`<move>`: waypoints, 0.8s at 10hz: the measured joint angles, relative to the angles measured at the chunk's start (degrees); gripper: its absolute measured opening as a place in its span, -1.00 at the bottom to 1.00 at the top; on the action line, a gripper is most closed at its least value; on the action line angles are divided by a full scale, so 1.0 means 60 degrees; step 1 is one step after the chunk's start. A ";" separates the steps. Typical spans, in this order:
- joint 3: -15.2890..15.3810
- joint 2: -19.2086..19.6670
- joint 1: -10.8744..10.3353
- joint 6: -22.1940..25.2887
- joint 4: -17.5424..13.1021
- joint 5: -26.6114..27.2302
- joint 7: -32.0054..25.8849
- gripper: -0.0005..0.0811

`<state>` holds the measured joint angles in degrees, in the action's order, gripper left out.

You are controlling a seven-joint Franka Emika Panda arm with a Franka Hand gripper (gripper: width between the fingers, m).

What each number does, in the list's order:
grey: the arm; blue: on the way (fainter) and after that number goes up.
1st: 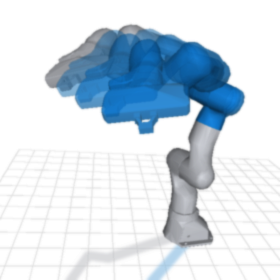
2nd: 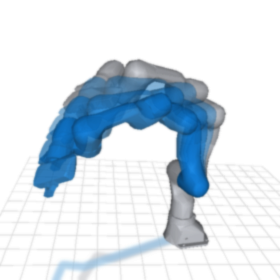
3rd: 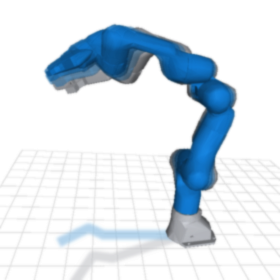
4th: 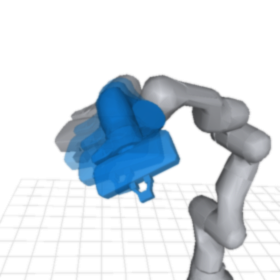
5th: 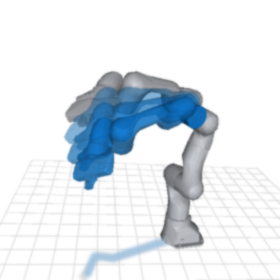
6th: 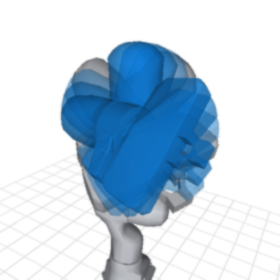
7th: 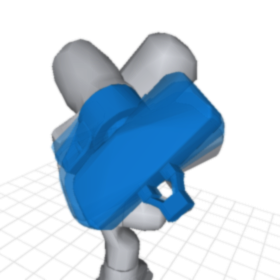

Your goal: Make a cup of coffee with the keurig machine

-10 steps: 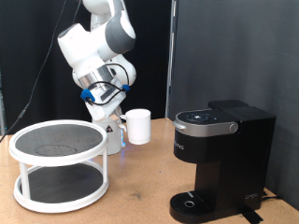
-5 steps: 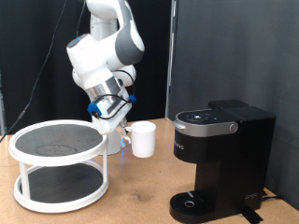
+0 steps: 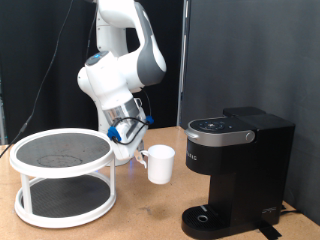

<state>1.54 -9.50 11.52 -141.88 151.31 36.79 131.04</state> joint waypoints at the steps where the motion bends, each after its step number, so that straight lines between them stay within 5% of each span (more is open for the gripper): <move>1: 0.0116 0.0207 -0.0017 -0.0239 0.0006 0.0034 0.0000 -0.98; 4: 0.0427 0.0819 -0.0078 -0.1081 0.0059 0.0192 -0.0027 -0.98; 8: 0.0794 0.1502 -0.0268 -0.1963 0.0051 0.1611 -0.0810 -0.98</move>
<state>6.31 -0.49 9.91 -153.66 151.61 46.45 126.18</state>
